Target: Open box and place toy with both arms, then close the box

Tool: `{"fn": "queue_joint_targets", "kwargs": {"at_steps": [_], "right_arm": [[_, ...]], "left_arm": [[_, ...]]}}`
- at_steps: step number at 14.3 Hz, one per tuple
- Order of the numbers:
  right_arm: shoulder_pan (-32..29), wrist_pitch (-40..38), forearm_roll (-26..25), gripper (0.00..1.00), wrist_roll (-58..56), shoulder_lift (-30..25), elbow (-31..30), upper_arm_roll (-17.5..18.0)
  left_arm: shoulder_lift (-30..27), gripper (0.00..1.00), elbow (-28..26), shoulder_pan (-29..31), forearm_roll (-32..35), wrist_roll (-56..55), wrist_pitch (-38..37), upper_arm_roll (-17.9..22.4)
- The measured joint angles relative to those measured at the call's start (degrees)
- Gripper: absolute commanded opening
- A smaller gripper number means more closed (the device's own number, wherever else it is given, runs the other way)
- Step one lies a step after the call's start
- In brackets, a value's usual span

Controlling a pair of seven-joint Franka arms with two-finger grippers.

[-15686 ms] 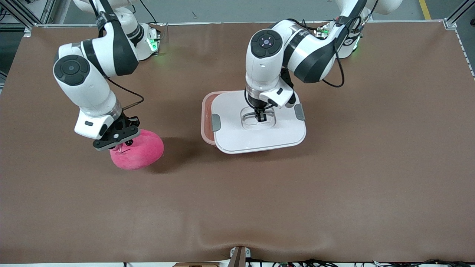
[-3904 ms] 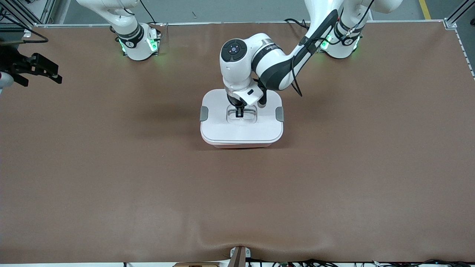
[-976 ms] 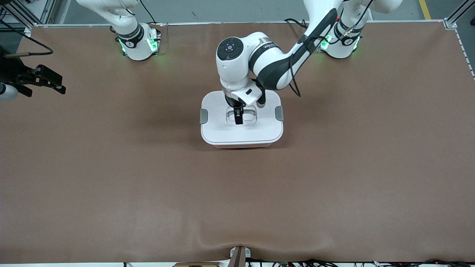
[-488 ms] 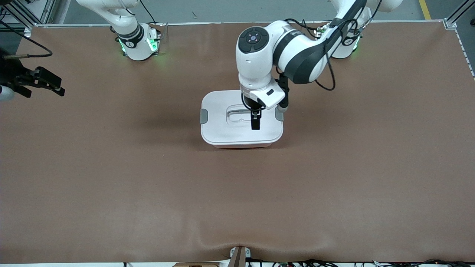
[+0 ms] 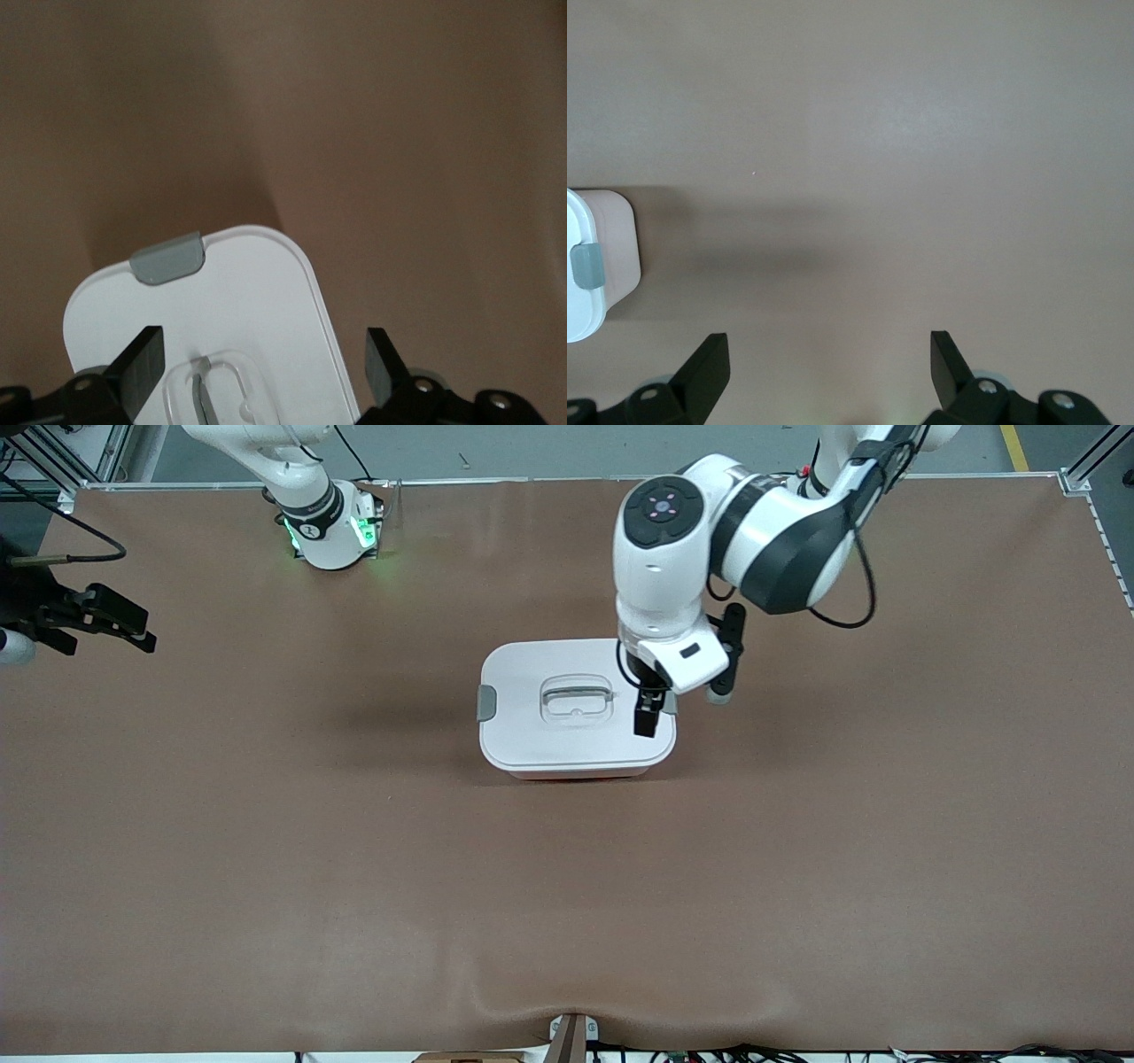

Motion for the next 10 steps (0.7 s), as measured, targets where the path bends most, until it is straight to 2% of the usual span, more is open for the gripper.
{"fn": "queue_joint_targets", "kwargs": {"at_steps": [4, 10], "right_arm": [[0.0, 0.0, 0.0, 1.0, 0.0, 0.0, 0.4, 0.0], [0.0, 0.0, 0.0, 1.0, 0.0, 0.0, 0.8, 0.1]], "left_arm": [[-2.6, 1.0, 0.0, 3.4, -1.6, 12.0, -3.6, 0.0], [-4.7, 1.0, 1.2, 9.0, -1.6, 27.0, -3.7, 0.1]]}}
